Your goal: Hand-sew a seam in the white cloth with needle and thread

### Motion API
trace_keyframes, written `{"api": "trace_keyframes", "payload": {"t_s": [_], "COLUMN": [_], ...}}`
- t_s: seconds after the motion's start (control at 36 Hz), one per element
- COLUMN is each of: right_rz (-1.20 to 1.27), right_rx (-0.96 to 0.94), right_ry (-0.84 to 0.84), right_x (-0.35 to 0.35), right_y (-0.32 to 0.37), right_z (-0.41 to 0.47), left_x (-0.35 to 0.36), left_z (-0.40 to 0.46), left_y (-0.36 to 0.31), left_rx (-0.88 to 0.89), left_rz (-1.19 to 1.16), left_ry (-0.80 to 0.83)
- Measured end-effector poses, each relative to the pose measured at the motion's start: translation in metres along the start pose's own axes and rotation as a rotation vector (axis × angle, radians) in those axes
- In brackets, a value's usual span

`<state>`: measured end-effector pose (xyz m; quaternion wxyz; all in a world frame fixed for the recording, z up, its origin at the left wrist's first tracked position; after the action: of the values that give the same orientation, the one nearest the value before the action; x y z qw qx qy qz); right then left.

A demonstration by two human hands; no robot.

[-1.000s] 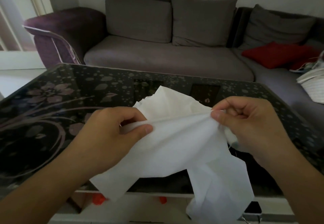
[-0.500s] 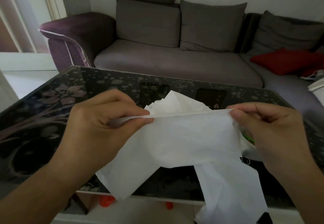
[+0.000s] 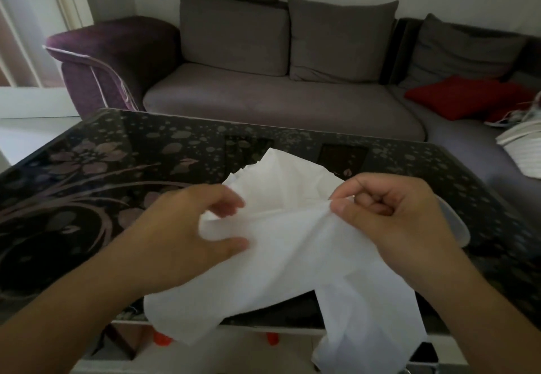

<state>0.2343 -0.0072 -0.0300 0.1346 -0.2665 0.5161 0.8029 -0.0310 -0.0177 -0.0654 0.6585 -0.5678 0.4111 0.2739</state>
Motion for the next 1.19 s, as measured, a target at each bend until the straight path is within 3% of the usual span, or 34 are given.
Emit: {"api": "trace_keyframes", "payload": {"t_s": [0.14,0.42,0.53,0.67,0.81,1.0,1.19], "right_rz": [-0.054,-0.03,-0.072,-0.037,0.059,0.024,-0.056], "right_rx": [-0.025,0.013,0.04,0.009,-0.017,0.042,0.006], "right_ry": [0.113,0.158,0.131,0.1,0.059,0.098,0.064], "right_x": [0.011,0.01,0.004,0.001,-0.003,0.001,-0.004], "right_y": [0.01,0.008,0.007,0.012,0.027,0.018,0.029], "right_z": [0.0,-0.003,-0.002,-0.004,-0.008,-0.008,-0.01], "left_x": [0.021,0.035,0.033,0.024,-0.001,-0.003,-0.012], "left_z": [0.006,0.016,0.014,0.007,-0.01,-0.011,-0.021], "left_y": [-0.054,-0.068,-0.068,-0.069,-0.077,-0.066,-0.065], "left_rx": [0.163,0.208,0.21,0.237,0.378,0.289,0.36], "left_rz": [-0.303,-0.413,-0.409,-0.311,-0.181,-0.227,-0.227], "left_ry": [0.014,0.005,-0.019,-0.185,-0.383,-0.313,-0.312]}}
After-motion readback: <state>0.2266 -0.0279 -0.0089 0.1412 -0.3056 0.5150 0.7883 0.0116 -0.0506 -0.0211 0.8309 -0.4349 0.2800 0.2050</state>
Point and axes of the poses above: each hand's wrist, its own z-axis towards the middle knuckle, its own x-axis out of the palm, y = z × x, the point moved 4 cm from there along z, towards the middle knuckle, and after that the axes turned 7 degrees about y, right-handed, at the moved point
